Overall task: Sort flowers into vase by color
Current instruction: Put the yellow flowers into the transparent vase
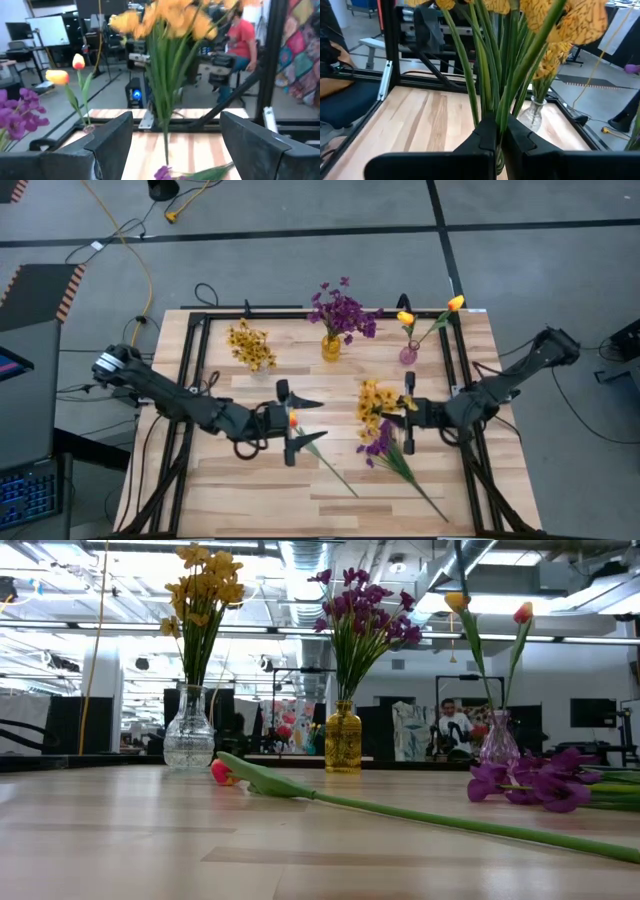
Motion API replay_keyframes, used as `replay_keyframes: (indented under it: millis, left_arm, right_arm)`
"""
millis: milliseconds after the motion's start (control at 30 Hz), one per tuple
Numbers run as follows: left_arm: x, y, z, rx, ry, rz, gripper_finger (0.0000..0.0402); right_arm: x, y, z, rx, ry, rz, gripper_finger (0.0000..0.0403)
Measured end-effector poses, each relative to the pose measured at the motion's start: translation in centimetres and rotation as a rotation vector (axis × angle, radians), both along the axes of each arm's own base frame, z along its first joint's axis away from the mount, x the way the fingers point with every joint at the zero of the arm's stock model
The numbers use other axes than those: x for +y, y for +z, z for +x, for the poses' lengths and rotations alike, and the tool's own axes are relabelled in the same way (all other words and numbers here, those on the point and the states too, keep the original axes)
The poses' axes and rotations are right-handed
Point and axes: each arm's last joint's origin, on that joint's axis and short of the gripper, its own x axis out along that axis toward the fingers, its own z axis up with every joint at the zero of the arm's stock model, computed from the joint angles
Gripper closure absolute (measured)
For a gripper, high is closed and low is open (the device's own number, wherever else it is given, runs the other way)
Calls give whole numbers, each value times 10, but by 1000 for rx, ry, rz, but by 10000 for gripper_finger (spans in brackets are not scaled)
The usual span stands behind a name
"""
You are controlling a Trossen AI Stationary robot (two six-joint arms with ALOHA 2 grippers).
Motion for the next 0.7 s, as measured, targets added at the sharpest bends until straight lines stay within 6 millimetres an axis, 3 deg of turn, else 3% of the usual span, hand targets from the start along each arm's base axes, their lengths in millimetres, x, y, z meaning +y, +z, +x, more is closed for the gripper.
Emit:
replay_keyframes:
  millis: [333,700]
  left_arm:
    - [10,-29,34,-48,64,9,116]
    - [11,-32,38,-59,-3,-17,116]
  right_arm:
    - [7,-25,33,47,-43,-27,365]
    - [13,-41,56,19,-66,-11,365]
